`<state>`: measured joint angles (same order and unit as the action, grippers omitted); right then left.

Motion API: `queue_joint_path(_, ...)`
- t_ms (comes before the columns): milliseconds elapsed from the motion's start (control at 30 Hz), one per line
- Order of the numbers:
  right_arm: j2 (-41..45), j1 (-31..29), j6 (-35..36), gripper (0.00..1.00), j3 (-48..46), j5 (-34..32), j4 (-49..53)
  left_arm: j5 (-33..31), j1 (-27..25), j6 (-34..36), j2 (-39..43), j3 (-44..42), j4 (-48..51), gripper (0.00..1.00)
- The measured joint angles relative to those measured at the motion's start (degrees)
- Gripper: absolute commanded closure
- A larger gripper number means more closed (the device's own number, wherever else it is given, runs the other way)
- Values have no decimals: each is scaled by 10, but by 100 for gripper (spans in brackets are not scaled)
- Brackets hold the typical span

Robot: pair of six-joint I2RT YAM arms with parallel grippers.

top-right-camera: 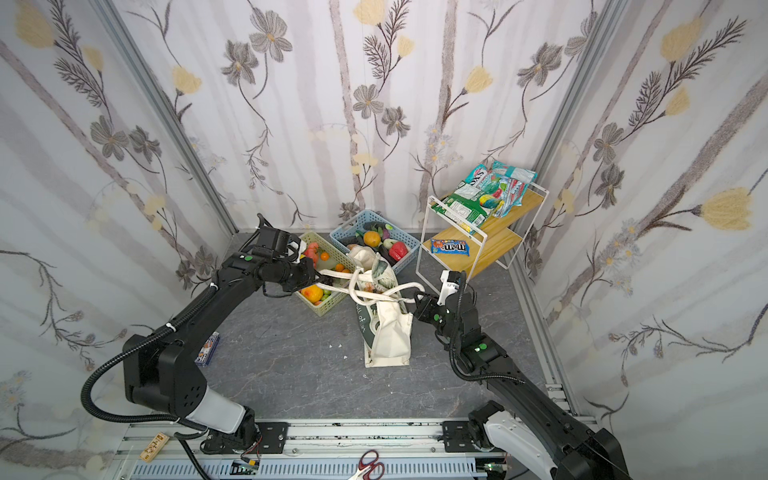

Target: Place the food into the grocery bag and tie it

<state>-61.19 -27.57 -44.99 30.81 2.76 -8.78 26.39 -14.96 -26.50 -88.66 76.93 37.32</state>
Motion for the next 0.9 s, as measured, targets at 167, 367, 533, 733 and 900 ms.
queue_joint_path(167,12,9,-9,97,-23,22,-8,30,17,7,-5,-23,-10,100)
queue_joint_path(367,0,14,-10,96,-46,33,-28,53,26,8,-22,-54,-34,100)
queue_joint_path(533,-29,17,-10,95,-55,41,-53,54,28,-5,-30,-79,-61,100)
queue_joint_path(733,-44,18,-10,94,-66,41,-73,53,28,-12,-34,-88,-79,100)
queue_joint_path(900,-43,18,-9,93,-75,41,-86,54,28,-15,-37,-89,-84,100)
